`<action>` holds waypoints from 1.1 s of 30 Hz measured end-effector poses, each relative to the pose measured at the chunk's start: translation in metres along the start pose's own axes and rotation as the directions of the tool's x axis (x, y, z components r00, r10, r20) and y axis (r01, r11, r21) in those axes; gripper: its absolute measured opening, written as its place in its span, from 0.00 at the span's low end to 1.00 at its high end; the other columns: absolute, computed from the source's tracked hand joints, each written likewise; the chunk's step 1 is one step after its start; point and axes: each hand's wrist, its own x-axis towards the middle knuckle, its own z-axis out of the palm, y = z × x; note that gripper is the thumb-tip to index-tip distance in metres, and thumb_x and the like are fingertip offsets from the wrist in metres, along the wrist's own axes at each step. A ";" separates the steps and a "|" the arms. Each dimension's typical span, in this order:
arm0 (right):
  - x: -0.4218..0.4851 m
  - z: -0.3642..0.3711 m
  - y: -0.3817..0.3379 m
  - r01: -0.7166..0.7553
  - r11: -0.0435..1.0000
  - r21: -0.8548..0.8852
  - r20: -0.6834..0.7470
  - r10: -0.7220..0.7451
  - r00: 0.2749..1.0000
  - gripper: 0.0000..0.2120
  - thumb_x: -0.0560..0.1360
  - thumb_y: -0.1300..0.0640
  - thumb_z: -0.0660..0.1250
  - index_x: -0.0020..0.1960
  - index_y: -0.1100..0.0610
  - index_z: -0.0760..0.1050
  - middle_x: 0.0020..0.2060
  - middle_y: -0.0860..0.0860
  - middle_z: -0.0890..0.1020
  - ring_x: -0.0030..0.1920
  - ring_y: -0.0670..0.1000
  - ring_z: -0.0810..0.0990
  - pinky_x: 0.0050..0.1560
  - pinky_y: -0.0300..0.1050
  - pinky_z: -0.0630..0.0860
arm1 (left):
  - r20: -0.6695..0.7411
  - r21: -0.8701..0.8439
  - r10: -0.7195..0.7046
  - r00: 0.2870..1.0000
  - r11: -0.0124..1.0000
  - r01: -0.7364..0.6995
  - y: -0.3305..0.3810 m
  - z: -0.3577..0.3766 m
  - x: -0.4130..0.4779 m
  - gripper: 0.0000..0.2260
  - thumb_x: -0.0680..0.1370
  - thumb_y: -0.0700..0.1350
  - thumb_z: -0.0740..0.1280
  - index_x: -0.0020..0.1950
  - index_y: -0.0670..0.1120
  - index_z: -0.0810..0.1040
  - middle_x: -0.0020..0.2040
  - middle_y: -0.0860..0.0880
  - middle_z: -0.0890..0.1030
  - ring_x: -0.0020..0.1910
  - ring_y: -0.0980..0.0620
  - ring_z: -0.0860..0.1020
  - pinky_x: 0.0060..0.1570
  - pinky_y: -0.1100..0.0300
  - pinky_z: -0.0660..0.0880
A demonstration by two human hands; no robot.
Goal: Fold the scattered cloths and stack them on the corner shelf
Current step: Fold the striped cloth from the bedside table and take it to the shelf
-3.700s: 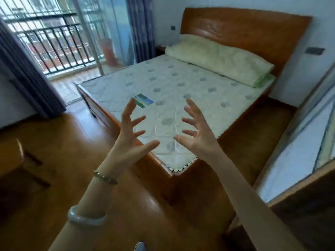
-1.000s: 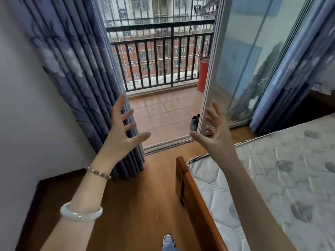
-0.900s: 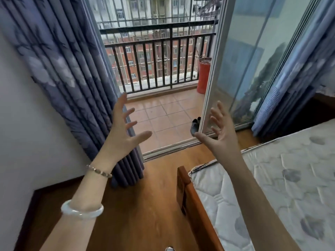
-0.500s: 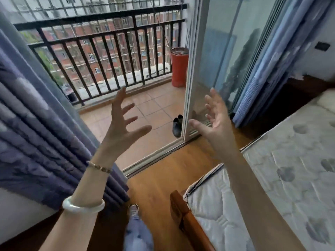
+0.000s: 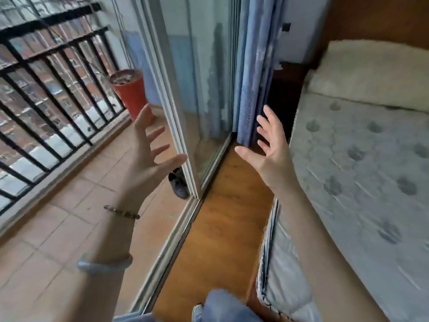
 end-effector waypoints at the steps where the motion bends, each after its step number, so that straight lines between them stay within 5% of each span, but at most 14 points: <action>1: 0.008 -0.001 0.002 -0.009 1.000 -0.012 -0.037 0.008 0.999 0.41 0.71 0.60 0.74 0.76 0.44 0.55 0.74 0.48 0.64 0.72 0.46 0.64 0.73 0.50 0.62 | 0.039 -0.013 0.014 0.999 1.000 -0.013 -0.008 0.004 0.016 0.45 0.66 0.51 0.75 0.75 0.59 0.50 0.75 0.56 0.58 0.70 0.55 0.66 0.63 0.52 0.73; 11: 0.109 -0.046 0.057 -0.119 0.990 -0.077 -0.308 0.090 0.947 0.42 0.70 0.57 0.74 0.76 0.44 0.55 0.74 0.47 0.64 0.71 0.44 0.64 0.73 0.51 0.63 | 0.340 -0.128 0.066 0.938 0.992 -0.024 -0.076 0.091 0.164 0.46 0.69 0.44 0.75 0.77 0.55 0.48 0.77 0.56 0.52 0.72 0.56 0.64 0.66 0.50 0.70; 15: 0.196 -0.076 0.085 -0.118 0.990 -0.080 -0.360 0.081 0.929 0.42 0.70 0.59 0.74 0.76 0.44 0.55 0.74 0.48 0.64 0.72 0.45 0.64 0.73 0.52 0.62 | 0.371 -0.161 0.092 0.924 0.986 -0.033 -0.102 0.135 0.254 0.45 0.68 0.49 0.75 0.77 0.55 0.49 0.76 0.58 0.54 0.71 0.58 0.64 0.66 0.52 0.70; 33: 0.572 -0.227 0.183 -0.156 0.982 -0.105 -0.450 0.093 0.888 0.40 0.71 0.62 0.74 0.71 0.39 0.56 0.73 0.47 0.65 0.71 0.44 0.64 0.72 0.50 0.65 | 0.421 -0.208 0.118 0.899 0.978 -0.031 -0.212 0.326 0.649 0.43 0.69 0.44 0.73 0.76 0.57 0.50 0.77 0.54 0.53 0.71 0.58 0.65 0.61 0.63 0.73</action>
